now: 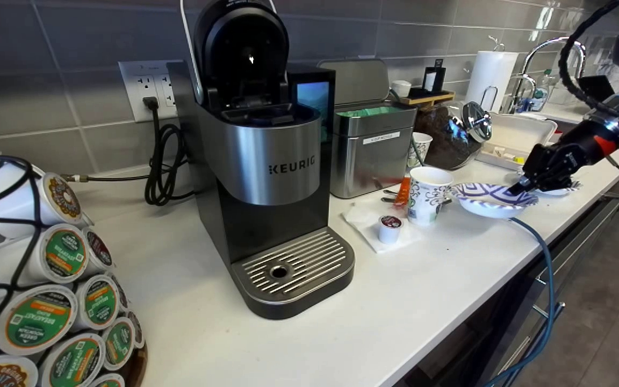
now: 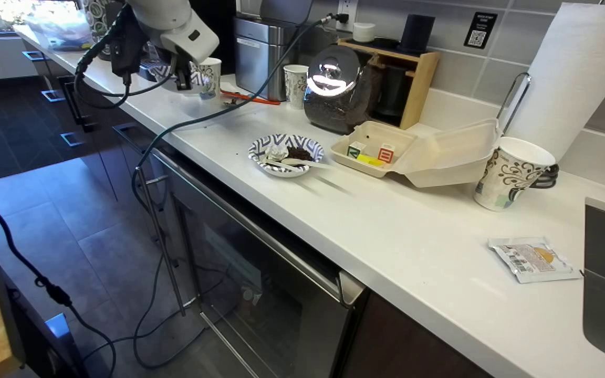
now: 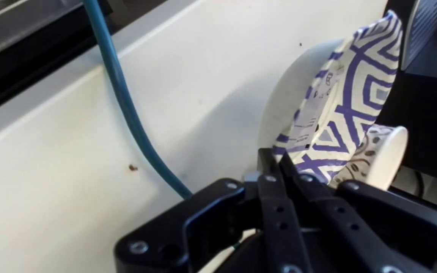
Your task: Move the bowl to the right then take lid off of the jar of beans
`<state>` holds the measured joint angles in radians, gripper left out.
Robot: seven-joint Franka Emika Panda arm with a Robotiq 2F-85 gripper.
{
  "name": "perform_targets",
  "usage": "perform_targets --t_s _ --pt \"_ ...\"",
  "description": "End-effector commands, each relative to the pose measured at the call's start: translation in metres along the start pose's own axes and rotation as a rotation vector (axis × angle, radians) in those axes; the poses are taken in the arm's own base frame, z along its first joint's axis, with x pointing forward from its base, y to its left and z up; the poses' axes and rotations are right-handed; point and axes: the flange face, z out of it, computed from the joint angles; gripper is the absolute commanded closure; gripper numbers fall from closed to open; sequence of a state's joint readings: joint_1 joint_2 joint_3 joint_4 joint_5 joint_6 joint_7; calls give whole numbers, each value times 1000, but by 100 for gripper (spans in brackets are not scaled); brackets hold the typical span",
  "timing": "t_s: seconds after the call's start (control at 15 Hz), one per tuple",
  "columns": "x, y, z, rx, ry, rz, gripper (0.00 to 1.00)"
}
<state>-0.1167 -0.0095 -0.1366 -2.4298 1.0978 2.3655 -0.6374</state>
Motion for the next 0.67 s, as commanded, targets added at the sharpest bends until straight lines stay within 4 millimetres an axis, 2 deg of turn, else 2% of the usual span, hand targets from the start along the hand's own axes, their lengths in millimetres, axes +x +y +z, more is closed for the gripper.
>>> perform_targets --t_s 0.0,0.27,0.4,0.6 --pt "4 -9 -48 22 159 -31 99" --pt "25 4 -87 -39 390 9 99" --pt "30 15 -92 -74 477 58 99" --pt "33 33 -84 -107 549 149 99"
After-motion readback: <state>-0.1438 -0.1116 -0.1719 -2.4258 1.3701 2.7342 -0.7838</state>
